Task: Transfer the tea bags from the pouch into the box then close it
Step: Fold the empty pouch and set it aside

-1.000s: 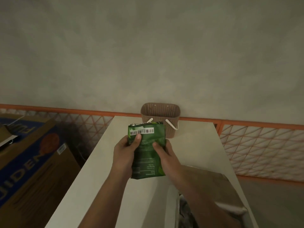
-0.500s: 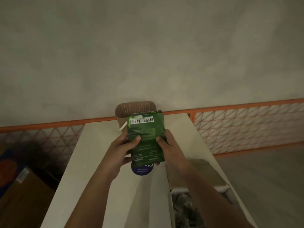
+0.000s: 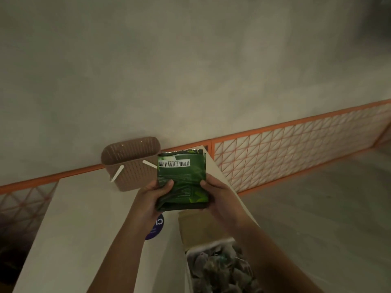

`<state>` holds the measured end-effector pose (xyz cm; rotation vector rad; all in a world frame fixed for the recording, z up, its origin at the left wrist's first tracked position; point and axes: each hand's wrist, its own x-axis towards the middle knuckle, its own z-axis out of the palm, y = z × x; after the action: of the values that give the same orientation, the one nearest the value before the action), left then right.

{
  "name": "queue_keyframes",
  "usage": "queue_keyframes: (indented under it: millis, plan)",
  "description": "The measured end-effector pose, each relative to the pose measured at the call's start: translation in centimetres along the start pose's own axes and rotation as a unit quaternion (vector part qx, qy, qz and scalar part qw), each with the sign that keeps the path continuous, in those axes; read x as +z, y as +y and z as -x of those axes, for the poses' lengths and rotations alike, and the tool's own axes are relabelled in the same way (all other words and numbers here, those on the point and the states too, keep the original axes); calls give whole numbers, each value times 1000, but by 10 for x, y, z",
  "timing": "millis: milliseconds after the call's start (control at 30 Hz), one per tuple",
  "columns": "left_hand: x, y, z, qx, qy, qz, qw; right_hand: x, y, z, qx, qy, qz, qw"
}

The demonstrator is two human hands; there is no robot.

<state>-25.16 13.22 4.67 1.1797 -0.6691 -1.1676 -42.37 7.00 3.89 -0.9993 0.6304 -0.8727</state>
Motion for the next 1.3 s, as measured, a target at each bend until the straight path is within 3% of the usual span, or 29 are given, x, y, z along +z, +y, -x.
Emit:
queue_keyframes:
  millis: [267, 500, 667, 800, 1000, 1300]
  plan:
    - [82, -29, -14, -12, 36, -45, 998, -80, -27, 3, 9, 29, 2, 1000]
    - [195, -78, -21, -46, 7, -85, 995, -205, -79, 21, 28, 62, 81, 994]
    - [286, -99, -4, -50, 1, -125, 991, -288, -114, 44, 51, 37, 137, 989]
    - [337, -117, -1, -59, 45, -120, 990, -329, -122, 63, 63, 22, 164, 984]
    - [373, -144, -12, -105, -5, -154, 982, -381, -118, 69, 77, 76, 158, 982]
    - [385, -156, -64, -268, -84, -42, 959, -403, -132, 32, 79, 120, 219, 965]
